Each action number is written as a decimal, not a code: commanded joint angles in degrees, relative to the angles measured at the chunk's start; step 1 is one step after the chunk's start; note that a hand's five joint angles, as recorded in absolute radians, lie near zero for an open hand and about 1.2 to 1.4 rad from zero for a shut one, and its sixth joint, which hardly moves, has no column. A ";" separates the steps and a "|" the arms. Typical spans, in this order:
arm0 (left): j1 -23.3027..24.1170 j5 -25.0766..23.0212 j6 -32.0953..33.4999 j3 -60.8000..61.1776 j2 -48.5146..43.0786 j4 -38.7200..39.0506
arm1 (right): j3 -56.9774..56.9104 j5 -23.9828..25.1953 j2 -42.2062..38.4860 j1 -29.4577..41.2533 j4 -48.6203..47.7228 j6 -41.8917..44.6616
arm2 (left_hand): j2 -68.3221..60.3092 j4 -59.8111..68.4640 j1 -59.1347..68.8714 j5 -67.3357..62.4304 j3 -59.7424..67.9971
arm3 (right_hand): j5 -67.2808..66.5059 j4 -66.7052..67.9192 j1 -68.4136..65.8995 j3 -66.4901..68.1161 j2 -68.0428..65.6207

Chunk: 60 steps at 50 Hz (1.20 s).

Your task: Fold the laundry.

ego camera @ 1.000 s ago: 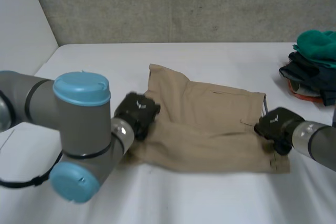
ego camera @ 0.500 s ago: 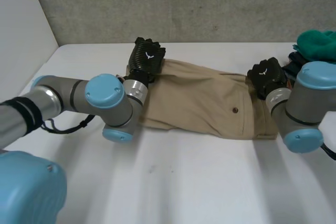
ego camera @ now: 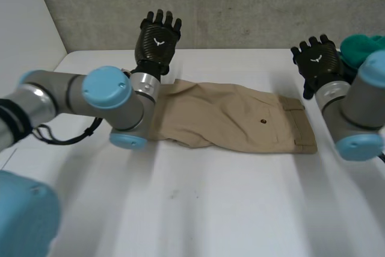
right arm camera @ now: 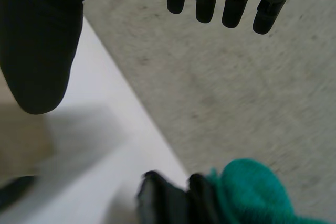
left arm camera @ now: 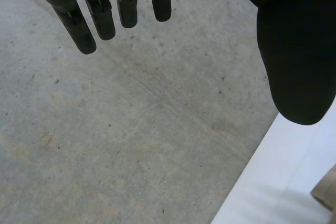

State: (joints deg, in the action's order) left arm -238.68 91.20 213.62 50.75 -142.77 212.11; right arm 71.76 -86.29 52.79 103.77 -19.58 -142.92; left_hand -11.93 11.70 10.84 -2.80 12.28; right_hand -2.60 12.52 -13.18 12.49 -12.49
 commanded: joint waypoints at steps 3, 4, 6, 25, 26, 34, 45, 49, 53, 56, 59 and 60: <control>1.28 -0.15 -6.72 21.39 12.69 -1.70 | 7.77 2.09 9.17 -1.63 24.66 -9.48 | 0.20 0.03 0.89 1.07 -0.56 | 2.60 -2.52 3.18 -2.49 2.49; 1.46 -0.15 -7.08 22.19 13.04 -2.05 | 8.65 2.36 9.17 -1.90 24.67 -9.75 | 0.20 0.03 0.89 1.07 -0.55 | 2.60 -2.52 3.18 -2.49 2.49; 1.55 -0.06 -8.31 24.56 14.53 -2.93 | 10.41 3.32 9.17 -2.16 23.97 -9.75 | 0.20 0.03 0.89 1.07 -0.55 | 2.60 -2.52 3.18 -2.49 2.49; 1.73 0.20 -12.18 28.52 15.07 -4.16 | 12.97 4.12 0.73 -4.89 9.47 -6.32 | 0.20 0.03 0.89 1.07 -0.55 | -67.28 67.35 -66.69 67.38 -67.38; 1.73 0.29 -12.18 28.52 15.15 -4.16 | 13.05 3.94 1.26 -5.50 9.64 -5.97 | 0.20 0.03 0.89 1.07 -0.55 | -67.40 67.48 -66.82 67.51 -67.51; 1.64 0.29 -12.44 28.88 16.38 -5.22 | 15.16 4.64 6.35 -10.07 10.61 -3.96 | 0.37 -0.14 0.73 1.24 -0.72 | -67.40 67.48 -66.82 67.51 -67.51; 1.29 0.47 -18.33 29.58 21.13 -12.60 | 16.48 2.10 11.37 -13.41 13.43 19.95 | 0.37 -0.14 0.72 1.24 -0.72 | -67.40 67.48 -66.82 67.51 -67.51; 0.94 0.47 -19.39 30.90 22.45 -13.48 | 15.25 2.53 11.89 -11.40 10.18 23.30 | 0.20 0.03 0.89 1.07 -0.56 | -67.40 67.48 -66.82 67.51 -67.51; 0.94 0.38 -19.39 31.60 23.24 -13.39 | 13.58 5.25 12.78 -2.10 5.35 23.73 | 0.20 0.03 0.89 1.07 -0.55 | -67.40 67.48 -66.82 67.51 -67.51; 0.94 0.29 -19.39 31.60 23.24 -13.30 | 12.62 9.12 11.81 4.06 1.74 23.47 | 0.20 0.03 0.89 1.07 -0.55 | -67.40 67.48 -66.82 67.51 -67.51; 0.94 0.38 -19.39 31.51 23.24 -13.30 | 11.65 13.58 8.84 8.80 -1.50 23.82 | 0.20 0.03 0.89 1.07 -0.55 | -67.40 67.48 -66.82 67.51 -67.51; 1.02 0.47 -19.39 31.51 23.24 -13.30 | 11.39 14.74 8.04 9.95 -2.13 23.82 | 0.20 0.03 0.89 1.07 -0.55 | -67.40 67.48 -66.82 67.51 -67.51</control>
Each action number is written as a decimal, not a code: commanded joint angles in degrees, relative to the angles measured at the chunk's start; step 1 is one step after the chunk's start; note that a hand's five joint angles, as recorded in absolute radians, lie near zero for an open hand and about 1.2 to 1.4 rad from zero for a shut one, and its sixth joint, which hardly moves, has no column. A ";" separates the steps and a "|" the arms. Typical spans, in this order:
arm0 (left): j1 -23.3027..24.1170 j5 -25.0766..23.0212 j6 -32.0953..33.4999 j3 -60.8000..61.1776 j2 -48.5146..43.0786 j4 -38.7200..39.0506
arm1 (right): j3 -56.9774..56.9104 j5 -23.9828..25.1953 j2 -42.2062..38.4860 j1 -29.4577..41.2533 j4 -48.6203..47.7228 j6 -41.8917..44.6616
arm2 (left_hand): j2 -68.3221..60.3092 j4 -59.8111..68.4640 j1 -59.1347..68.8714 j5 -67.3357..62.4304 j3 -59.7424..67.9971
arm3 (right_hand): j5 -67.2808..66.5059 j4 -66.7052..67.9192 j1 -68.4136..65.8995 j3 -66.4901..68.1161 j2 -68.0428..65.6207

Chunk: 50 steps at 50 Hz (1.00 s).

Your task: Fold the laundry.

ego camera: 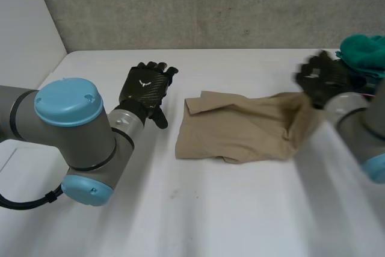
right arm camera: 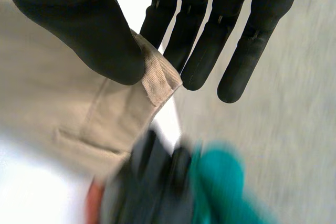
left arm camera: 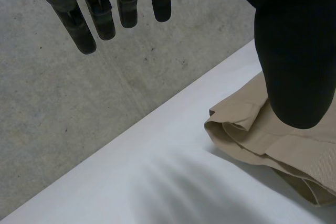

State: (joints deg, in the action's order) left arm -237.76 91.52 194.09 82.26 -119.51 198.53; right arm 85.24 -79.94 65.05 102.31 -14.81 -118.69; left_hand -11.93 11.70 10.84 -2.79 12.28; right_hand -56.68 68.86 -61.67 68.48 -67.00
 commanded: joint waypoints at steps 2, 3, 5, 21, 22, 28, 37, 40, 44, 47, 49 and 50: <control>0.10 0.23 0.15 0.10 0.07 0.28 | -3.15 10.76 -6.24 14.57 -7.78 -0.31 | 0.20 0.03 0.89 1.06 -0.55 | -13.32 11.14 -18.33 11.52 -13.00; 0.10 0.24 0.15 0.18 0.16 0.28 | -4.37 13.03 -8.25 18.16 -8.22 -0.40 | 0.20 0.03 0.89 1.06 -0.55 | -13.32 11.14 -18.33 11.52 -13.00; 0.01 0.32 0.15 0.36 0.33 0.20 | -5.26 14.98 -10.54 20.82 -8.13 -0.40 | 0.20 0.03 0.89 1.06 -0.55 | -13.32 11.14 -18.33 11.52 -13.00; -2.18 1.91 -0.46 -1.74 3.32 1.34 | -4.92 13.24 -3.20 20.84 -6.64 -30.90 | -0.30 0.53 1.39 0.56 -0.05 | 56.68 -58.86 51.67 -58.48 57.00; -1.92 1.91 -0.55 -2.79 3.15 1.51 | -4.39 12.97 -2.04 19.96 -6.73 -35.16 | -0.80 1.03 1.90 0.06 0.45 | 56.68 -58.86 51.67 -58.48 57.00; 0.71 -0.46 -3.54 -10.18 -0.18 0.99 | -2.62 11.47 1.92 11.61 -3.31 -53.65 | -2.15 2.38 3.24 -1.29 1.80 | 56.68 -58.86 51.67 -58.48 57.00; 5.90 -4.69 -4.95 -25.28 -14.06 -8.84 | -14.56 8.83 -7.73 7.47 14.70 -51.91 | -4.85 5.07 5.94 -3.98 4.49 | 56.68 -58.86 51.67 -58.48 57.00; 6.08 -4.34 -4.95 -30.65 -18.55 -13.94 | -19.92 8.31 -12.73 7.47 19.62 -48.75 | -4.85 5.07 5.94 -3.98 4.49 | 56.68 -58.86 51.67 -58.48 57.00; 6.08 -4.16 -4.77 -37.51 -24.53 -23.08 | -24.32 7.87 -17.65 7.47 21.30 -46.64 | -4.68 4.91 5.77 -3.81 4.32 | 56.68 -58.86 51.67 -58.48 57.00; 5.90 -3.20 -4.51 -40.24 -27.70 -27.74 | -26.09 7.87 -20.48 7.47 22.01 -46.19 | -4.51 4.74 5.60 -3.65 4.16 | 56.68 -58.86 51.67 -58.48 57.00; 5.55 -1.45 -3.63 -41.47 -29.28 -30.03 | -27.49 7.87 -22.59 7.38 23.42 -45.84 | -4.68 4.91 5.77 -3.81 4.32 | 56.68 -58.86 51.67 -58.48 57.00; 5.38 -0.74 -3.19 -41.56 -29.55 -30.39 | -28.02 7.87 -23.29 7.38 24.03 -45.49 | -4.68 4.91 5.77 -3.81 4.32 | 56.68 -58.86 51.67 -58.48 57.00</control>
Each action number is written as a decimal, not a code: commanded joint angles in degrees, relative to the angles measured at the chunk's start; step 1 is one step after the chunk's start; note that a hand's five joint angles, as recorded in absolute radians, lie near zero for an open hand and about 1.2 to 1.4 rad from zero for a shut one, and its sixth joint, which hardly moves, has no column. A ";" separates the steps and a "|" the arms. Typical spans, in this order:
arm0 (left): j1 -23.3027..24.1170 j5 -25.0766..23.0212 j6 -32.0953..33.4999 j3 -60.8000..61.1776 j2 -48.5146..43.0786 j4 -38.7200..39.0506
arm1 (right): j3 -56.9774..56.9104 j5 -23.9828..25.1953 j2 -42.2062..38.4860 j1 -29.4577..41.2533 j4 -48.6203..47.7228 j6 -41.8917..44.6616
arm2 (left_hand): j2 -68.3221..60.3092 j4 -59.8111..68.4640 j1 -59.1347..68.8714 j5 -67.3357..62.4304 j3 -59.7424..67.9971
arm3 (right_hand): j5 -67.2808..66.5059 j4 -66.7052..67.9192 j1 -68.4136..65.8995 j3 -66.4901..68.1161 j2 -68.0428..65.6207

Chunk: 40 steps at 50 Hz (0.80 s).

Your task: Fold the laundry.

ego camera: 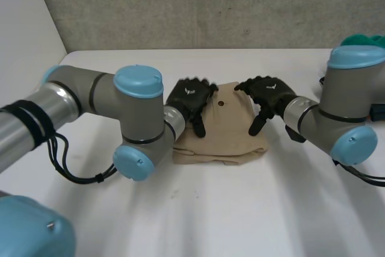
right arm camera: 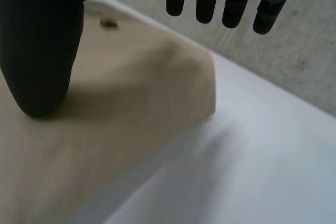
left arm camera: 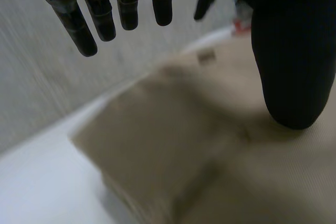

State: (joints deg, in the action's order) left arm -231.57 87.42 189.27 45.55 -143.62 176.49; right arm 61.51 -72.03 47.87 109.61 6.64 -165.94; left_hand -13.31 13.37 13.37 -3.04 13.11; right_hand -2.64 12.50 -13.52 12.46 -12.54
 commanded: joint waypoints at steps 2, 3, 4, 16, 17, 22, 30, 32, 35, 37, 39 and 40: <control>-0.98 4.77 2.86 -4.86 -5.88 -8.62 | -5.78 -0.13 -8.57 0.08 4.42 3.51 | -3.29 3.24 3.24 -3.57 3.50 | 2.64 -2.50 3.52 -2.46 2.54; -0.99 6.08 4.34 -4.86 -6.05 -8.88 | -6.23 -0.39 -9.28 0.08 4.95 4.30 | -3.29 3.24 3.24 -3.57 3.50 | 2.64 -2.50 3.52 -2.46 2.54; -0.99 6.70 5.14 -4.77 -5.97 -8.88 | -6.66 -0.65 -9.81 0.08 5.39 5.18 | -3.29 3.24 3.24 -3.57 3.50 | 2.64 -2.50 3.52 -2.46 2.54; -0.90 7.33 8.31 -2.93 1.40 -8.71 | -3.44 -6.63 0.36 0.17 1.21 12.84 | -1.95 1.90 1.90 -2.23 2.16 | 2.64 -2.50 3.52 -2.46 2.54; -0.81 7.24 8.05 -2.31 2.63 -8.71 | -2.03 -6.90 1.86 0.08 -0.74 12.92 | -0.95 0.89 0.89 -1.22 1.16 | 2.64 -2.50 3.52 -2.46 2.54; -0.37 5.49 6.12 4.61 12.02 -6.52 | 10.10 -8.13 11.88 0.26 -14.71 13.62 | 1.92 -1.97 -1.97 1.64 -1.71 | 2.64 -2.50 3.52 -2.46 2.54; -0.19 0.22 1.21 19.90 26.08 0.95 | 29.26 -8.48 20.86 4.55 -27.47 14.59 | 1.92 -1.98 -1.98 1.65 -1.71 | 2.64 -2.50 3.52 -2.46 2.54; -0.37 -1.28 -0.38 22.99 28.56 2.27 | 33.12 -8.31 20.69 7.80 -27.65 14.24 | 1.92 -1.98 -1.98 1.65 -1.71 | 2.64 -2.50 3.52 -2.46 2.54; -0.81 -4.79 -2.93 28.27 32.08 4.21 | 36.56 -8.13 20.60 10.01 -28.44 13.89 | 1.25 -1.30 -1.30 0.98 -1.04 | 2.64 -2.50 3.52 -2.46 2.54; -1.16 -6.64 -3.90 30.38 33.40 4.74 | 38.59 -8.22 19.90 10.89 -29.67 13.71 | 0.91 -0.97 -0.97 0.64 -0.71 | 2.64 -2.50 3.52 -2.46 2.54; -1.86 -8.93 -4.78 33.37 34.98 5.27 | 39.29 -8.13 18.06 11.33 -31.60 13.54 | 0.91 -0.97 -0.97 0.64 -0.71 | 2.64 -2.50 3.52 -2.46 2.54; -2.13 -9.37 -4.87 33.98 35.16 5.35 | 39.47 -8.13 15.61 11.33 -33.69 13.54 | 0.91 -0.97 -0.97 0.64 -0.70 | 2.64 -2.50 3.52 -2.46 2.54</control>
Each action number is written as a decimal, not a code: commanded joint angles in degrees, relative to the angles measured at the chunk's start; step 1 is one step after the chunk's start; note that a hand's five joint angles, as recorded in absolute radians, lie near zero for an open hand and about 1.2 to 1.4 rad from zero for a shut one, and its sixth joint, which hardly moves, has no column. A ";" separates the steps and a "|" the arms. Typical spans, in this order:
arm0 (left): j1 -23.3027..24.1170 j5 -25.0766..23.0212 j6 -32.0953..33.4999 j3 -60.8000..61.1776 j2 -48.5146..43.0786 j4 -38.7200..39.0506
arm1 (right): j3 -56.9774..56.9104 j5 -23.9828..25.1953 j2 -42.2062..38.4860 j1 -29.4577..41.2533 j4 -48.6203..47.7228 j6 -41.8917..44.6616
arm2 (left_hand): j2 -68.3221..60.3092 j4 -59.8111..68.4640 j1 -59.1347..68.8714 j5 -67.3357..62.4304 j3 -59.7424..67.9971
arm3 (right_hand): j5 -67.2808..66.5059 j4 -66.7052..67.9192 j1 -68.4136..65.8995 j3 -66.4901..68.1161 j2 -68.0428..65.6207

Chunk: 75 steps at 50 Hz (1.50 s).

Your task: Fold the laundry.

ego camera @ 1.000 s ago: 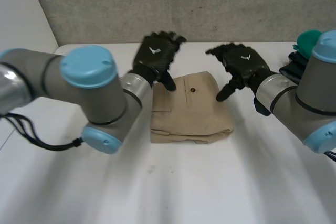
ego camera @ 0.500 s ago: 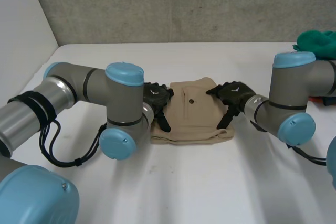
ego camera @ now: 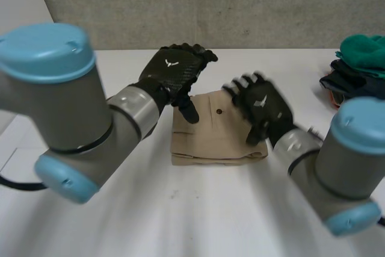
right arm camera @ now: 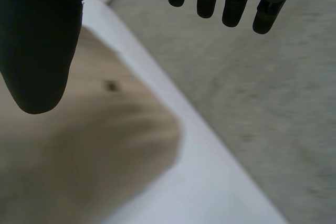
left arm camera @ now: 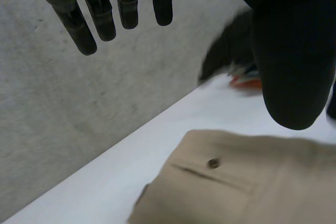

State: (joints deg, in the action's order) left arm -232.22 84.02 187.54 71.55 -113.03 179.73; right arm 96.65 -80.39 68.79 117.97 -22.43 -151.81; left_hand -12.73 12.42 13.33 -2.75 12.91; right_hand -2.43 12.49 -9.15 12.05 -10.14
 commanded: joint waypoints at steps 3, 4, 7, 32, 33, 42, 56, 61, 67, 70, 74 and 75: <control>-2.09 -7.03 -3.23 10.10 5.19 2.55 | 4.16 0.15 -8.05 2.97 -7.09 -0.06 | 0.32 -0.02 -0.93 0.35 -0.51 | 2.43 -2.49 -0.85 -2.05 0.14; -2.10 -7.03 -3.15 10.45 5.19 2.73 | 3.63 0.06 -9.45 2.96 -8.32 0.46 | 0.32 -0.02 -0.93 0.35 -0.51 | 2.43 -2.49 -0.85 -2.05 0.14; -2.18 -7.21 -3.23 10.98 5.28 3.52 | 1.53 -0.29 -12.52 2.96 -10.52 0.55 | 0.32 -0.02 -0.93 0.35 -0.51 | 2.43 -2.49 -0.85 -2.05 0.14; -2.27 -7.30 -3.32 11.77 5.10 4.75 | -12.98 -0.29 -24.49 2.79 -11.94 1.96 | 0.32 -0.02 -0.93 0.35 -0.51 | -13.46 13.40 -16.74 13.84 -15.76; -2.27 -7.30 -3.32 11.77 5.10 4.75 | -13.77 -0.29 -24.84 2.79 -11.85 1.87 | 0.32 -0.02 -0.93 0.35 -0.51 | -15.63 15.57 -18.91 16.01 -17.93; -2.10 -7.38 -3.32 11.86 5.19 4.75 | -16.94 -0.55 -24.84 2.70 -10.97 1.43 | 0.16 0.15 -0.76 0.18 -0.34 | -12.63 12.57 -15.91 13.01 -14.93; -1.83 -7.38 -3.32 11.60 5.27 4.84 | -23.00 -0.91 -27.13 2.70 -8.86 1.34 | 0.16 0.15 -0.76 0.18 -0.34 | -67.57 67.51 -70.85 67.95 -69.86; -1.22 -7.56 -3.32 11.07 5.80 5.71 | -26.69 -0.21 -24.14 2.17 -9.04 0.99 | 0.66 -0.35 -1.27 0.68 -0.85 | -67.57 67.51 -70.85 67.95 -69.86; -0.78 -7.56 -3.32 10.63 8.26 7.03 | -31.08 2.78 -21.60 -1.95 -8.94 0.90 | 1.17 -0.86 -1.77 1.19 -1.35 | -67.57 67.51 -70.85 67.95 -69.86; -0.60 -7.56 -3.49 10.46 9.40 8.26 | -33.98 4.71 -19.57 -4.67 -9.30 -0.15 | 1.33 -1.03 -1.94 1.35 -1.52 | -67.57 67.51 -70.85 67.95 -69.86; -0.08 -7.56 -4.55 10.28 10.11 8.79 | -38.46 5.77 -18.16 -9.33 -9.30 -3.57 | 1.00 -0.69 -1.60 1.02 -1.19 | -67.57 67.51 -70.85 67.95 -69.86; 0.01 -7.65 -4.72 10.28 10.11 8.79 | -40.30 6.21 -17.38 -11.43 -9.39 -5.67 | 1.00 -0.69 -1.60 1.02 -1.19 | -67.57 67.51 -70.85 67.95 -69.86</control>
State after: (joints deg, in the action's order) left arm -232.80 76.46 183.90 82.00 -103.94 187.65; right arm 62.29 -76.19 49.05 113.04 -31.64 -152.49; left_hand -12.72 12.42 13.33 -2.75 12.91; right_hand -50.91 68.07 -59.25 65.65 -65.43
